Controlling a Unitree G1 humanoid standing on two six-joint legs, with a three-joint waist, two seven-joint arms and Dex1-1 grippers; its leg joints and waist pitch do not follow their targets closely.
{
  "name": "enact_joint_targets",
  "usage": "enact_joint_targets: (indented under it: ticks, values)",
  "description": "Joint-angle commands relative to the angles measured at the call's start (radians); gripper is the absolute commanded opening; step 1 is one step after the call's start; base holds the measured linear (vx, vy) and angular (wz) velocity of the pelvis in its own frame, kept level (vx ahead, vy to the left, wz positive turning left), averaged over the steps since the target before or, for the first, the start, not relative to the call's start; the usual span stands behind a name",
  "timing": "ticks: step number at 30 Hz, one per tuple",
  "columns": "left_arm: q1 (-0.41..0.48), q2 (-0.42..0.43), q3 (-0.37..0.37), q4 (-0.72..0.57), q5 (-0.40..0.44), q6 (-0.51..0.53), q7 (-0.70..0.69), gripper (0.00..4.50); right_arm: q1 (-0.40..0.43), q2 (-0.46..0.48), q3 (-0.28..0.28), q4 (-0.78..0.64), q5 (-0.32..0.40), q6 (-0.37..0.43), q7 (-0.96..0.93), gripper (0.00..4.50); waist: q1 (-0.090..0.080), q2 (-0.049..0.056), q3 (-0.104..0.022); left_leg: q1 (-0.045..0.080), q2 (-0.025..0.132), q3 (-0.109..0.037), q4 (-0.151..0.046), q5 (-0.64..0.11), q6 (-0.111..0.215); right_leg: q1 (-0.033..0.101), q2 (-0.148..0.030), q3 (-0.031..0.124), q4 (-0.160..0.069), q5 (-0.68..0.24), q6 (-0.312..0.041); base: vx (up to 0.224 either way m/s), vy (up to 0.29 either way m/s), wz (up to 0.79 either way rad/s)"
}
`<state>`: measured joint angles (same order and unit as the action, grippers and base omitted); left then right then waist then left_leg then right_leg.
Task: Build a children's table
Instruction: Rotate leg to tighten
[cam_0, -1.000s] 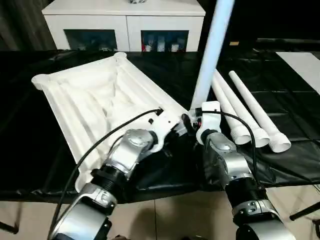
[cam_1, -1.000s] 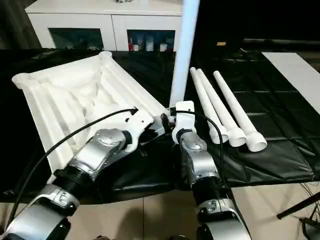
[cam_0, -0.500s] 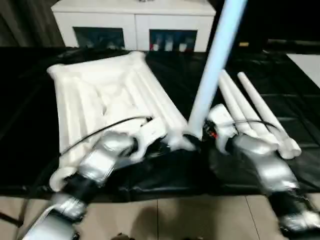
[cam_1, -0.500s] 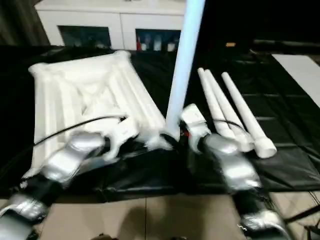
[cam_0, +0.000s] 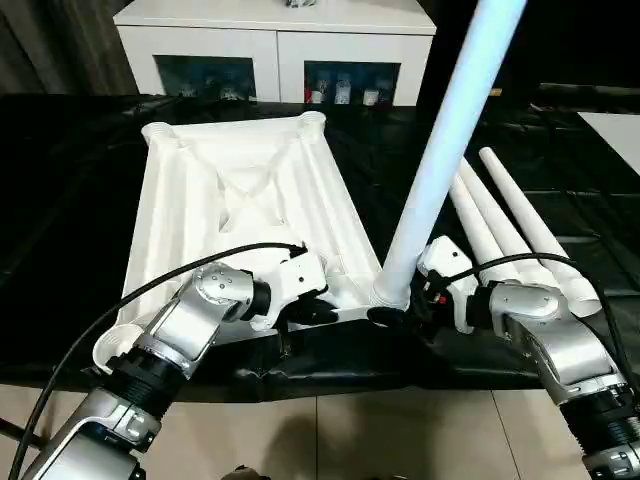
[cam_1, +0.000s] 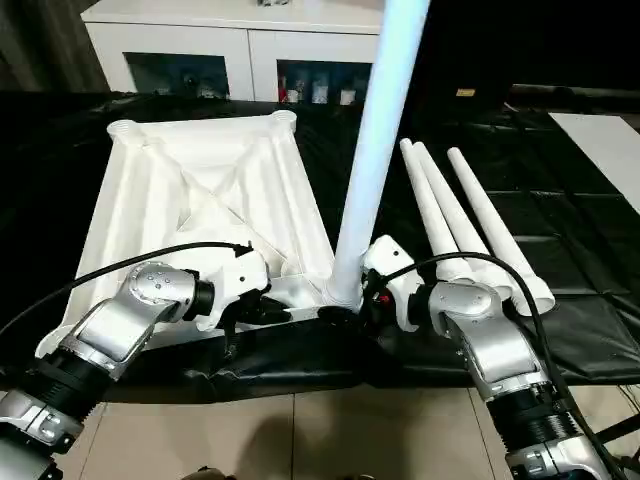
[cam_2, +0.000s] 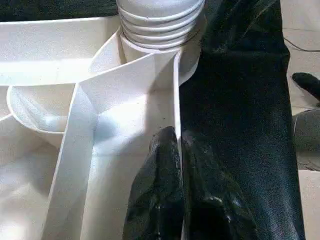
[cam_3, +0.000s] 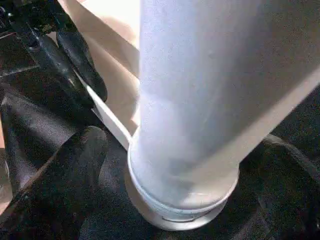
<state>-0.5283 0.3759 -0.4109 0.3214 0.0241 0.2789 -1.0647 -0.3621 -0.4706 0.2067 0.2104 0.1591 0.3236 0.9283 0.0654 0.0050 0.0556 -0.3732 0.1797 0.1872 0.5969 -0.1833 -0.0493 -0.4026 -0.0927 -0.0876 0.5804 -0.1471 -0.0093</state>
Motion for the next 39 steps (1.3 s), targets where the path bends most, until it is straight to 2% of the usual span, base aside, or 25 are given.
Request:
enact_joint_targets:
  ticks: [1,10,13,14,19,21,22,23,24,25,26,27,29,30,31,32,33,35,38,39]
  values:
    - [-0.007,-0.003,-0.011,-0.041,-0.004,-0.008,-0.014,0.0,-0.013,0.003,-0.009,-0.001,0.007,0.006,0.005,3.97,0.001,-0.005,-0.071,0.016,0.053,-0.02,-0.075,-0.23,0.036,0.048,-0.062,0.051,-0.058,-0.269,-0.213,0.0,0.0,0.0]
    - [-0.005,-0.002,-0.013,-0.044,-0.002,-0.006,-0.018,0.0,-0.004,-0.001,-0.009,-0.008,0.013,0.012,0.015,3.18,0.002,-0.006,-0.071,0.016,0.053,-0.02,-0.073,-0.222,0.042,0.049,-0.062,0.05,-0.057,-0.267,-0.217,0.0,0.0,0.0]
    - [-0.001,0.0,-0.015,-0.047,-0.002,-0.003,-0.022,0.0,0.0,-0.004,-0.009,-0.008,0.013,0.015,0.02,3.08,0.003,-0.005,-0.071,0.016,0.053,-0.02,-0.073,-0.222,0.039,0.049,-0.062,0.051,-0.058,-0.27,-0.214,0.0,0.0,0.0]
    - [0.0,0.001,-0.016,-0.049,-0.003,-0.001,-0.024,0.0,0.001,-0.004,-0.009,-0.007,0.012,0.014,0.02,2.84,0.004,-0.005,-0.072,0.016,0.054,-0.02,-0.073,-0.216,0.04,0.05,-0.062,0.051,-0.056,-0.259,-0.216,0.0,0.0,0.0]
    - [0.004,-0.004,-0.012,-0.046,-0.005,0.007,-0.017,0.0,-0.011,0.024,-0.028,0.027,0.004,0.015,-0.04,2.7,0.003,-0.006,-0.071,0.014,0.053,-0.02,-0.073,-0.211,0.042,0.05,-0.063,0.05,-0.055,-0.26,-0.217,0.0,0.0,0.0]
    - [-0.011,-0.043,0.012,-0.009,0.001,0.03,0.051,0.0,-0.045,0.095,-0.073,0.107,-0.02,0.025,-0.202,2.67,0.0,-0.008,-0.071,0.014,0.053,-0.02,-0.073,-0.218,0.038,0.049,-0.062,0.05,-0.057,-0.271,-0.216,0.0,0.0,0.0]
    - [-0.022,-0.069,0.028,0.015,0.002,0.045,0.094,0.0,-0.057,0.13,-0.094,0.136,-0.025,0.027,-0.272,2.67,-0.007,-0.008,-0.068,0.014,0.049,-0.019,-0.073,-0.234,0.027,0.044,-0.061,0.049,-0.061,-0.299,-0.217,0.0,0.0,0.0]
    - [-0.035,-0.092,0.039,0.039,0.007,0.059,0.134,0.0,-0.068,0.164,-0.114,0.159,-0.025,0.036,-0.336,2.67,-0.015,-0.007,-0.066,0.01,0.047,-0.025,-0.076,-0.261,0.005,0.049,-0.063,0.044,-0.064,-0.361,-0.198,0.0,0.0,0.0]
    - [-0.047,-0.111,0.047,0.061,0.016,0.064,0.171,0.0,-0.075,0.196,-0.133,0.176,-0.021,0.049,-0.392,2.67,-0.019,-0.008,-0.068,0.012,0.047,-0.026,-0.076,-0.271,-0.004,0.048,-0.063,0.044,-0.065,-0.38,-0.189,0.0,0.0,0.0]
    - [-0.063,-0.137,0.058,0.09,0.024,0.076,0.223,0.0,-0.084,0.233,-0.154,0.195,-0.022,0.057,-0.465,2.67,-0.023,-0.007,-0.067,0.019,0.047,-0.027,-0.075,-0.294,-0.016,0.041,-0.061,0.044,-0.069,-0.401,-0.18,0.0,0.0,0.0]
    - [-0.076,-0.159,0.067,0.114,0.03,0.087,0.265,0.0,-0.092,0.264,-0.172,0.212,-0.023,0.063,-0.529,2.67,-0.027,-0.009,-0.067,0.017,0.045,-0.028,-0.076,-0.305,-0.017,0.043,-0.062,0.043,-0.073,-0.414,-0.17,0.0,0.0,0.0]
    - [-0.103,-0.201,0.085,0.156,0.043,0.1,0.352,0.0,-0.105,0.315,-0.196,0.243,-0.035,0.072,-0.648,2.66,-0.03,-0.009,-0.066,0.017,0.045,-0.025,-0.076,-0.304,-0.017,0.04,-0.062,0.046,-0.076,-0.415,-0.169,0.0,0.0,0.0]
    - [-0.141,-0.265,0.116,0.21,0.04,0.108,0.456,0.0,-0.116,0.374,-0.2,0.274,-0.069,0.068,-0.776,2.66,-0.033,-0.007,-0.068,0.02,0.039,-0.027,-0.073,-0.309,-0.026,0.038,-0.062,0.042,-0.083,-0.449,-0.151,0.0,0.0,0.0]
    - [-0.156,-0.289,0.129,0.23,0.037,0.101,0.496,0.0,-0.119,0.395,-0.199,0.283,-0.078,0.062,-0.811,2.66,-0.033,-0.01,-0.067,0.022,0.039,-0.025,-0.073,-0.314,-0.019,0.035,-0.061,0.042,-0.088,-0.456,-0.144,0.0,0.0,0.0]
    - [-0.156,-0.289,0.129,0.23,0.037,0.101,0.496,0.0,-0.119,0.395,-0.199,0.283,-0.078,0.062,-0.811,2.66,-0.031,-0.01,-0.068,0.021,0.039,-0.026,-0.072,-0.315,-0.017,0.036,-0.062,0.042,-0.086,-0.457,-0.14,0.0,0.0,0.0]
    - [-0.177,-0.326,0.147,0.26,0.031,0.082,0.546,0.0,-0.126,0.436,-0.196,0.295,-0.09,0.055,-0.863,2.66,-0.031,-0.01,-0.068,0.018,0.039,-0.026,-0.075,-0.31,-0.008,0.037,-0.061,0.043,-0.087,-0.45,-0.135,0.0,0.0,0.0]
    - [-0.181,-0.335,0.149,0.266,0.033,0.071,0.555,0.0,-0.13,0.445,-0.191,0.301,-0.098,0.048,-0.873,2.66,-0.03,-0.006,-0.068,0.019,0.038,-0.026,-0.073,-0.311,-0.006,0.035,-0.061,0.042,-0.088,-0.449,-0.134,0.0,0.0,0.0]
    - [-0.195,-0.365,0.15,0.285,0.037,0.03,0.573,0.0,-0.149,0.473,-0.168,0.324,-0.126,0.019,-0.895,2.66,-0.028,-0.007,-0.07,0.02,0.039,-0.025,-0.074,-0.3,-0.007,0.035,-0.059,0.042,-0.086,-0.416,-0.136,0.0,0.0,0.0]
    - [-0.193,-0.359,0.133,0.292,0.046,-0.005,0.545,0.0,-0.148,0.483,-0.196,0.312,-0.102,-0.023,-0.894,2.66,-0.026,-0.009,-0.071,0.015,0.04,-0.024,-0.076,-0.289,0.009,0.04,-0.059,0.044,-0.08,-0.371,-0.142,0.0,0.0,0.0]
    - [-0.191,-0.356,0.131,0.292,0.048,-0.01,0.539,0.0,-0.144,0.482,-0.202,0.304,-0.098,-0.028,-0.89,3.01,-0.025,-0.008,-0.071,0.017,0.041,-0.024,-0.076,-0.288,0.011,0.039,-0.06,0.044,-0.08,-0.367,-0.144,0.0,0.0,0.0]
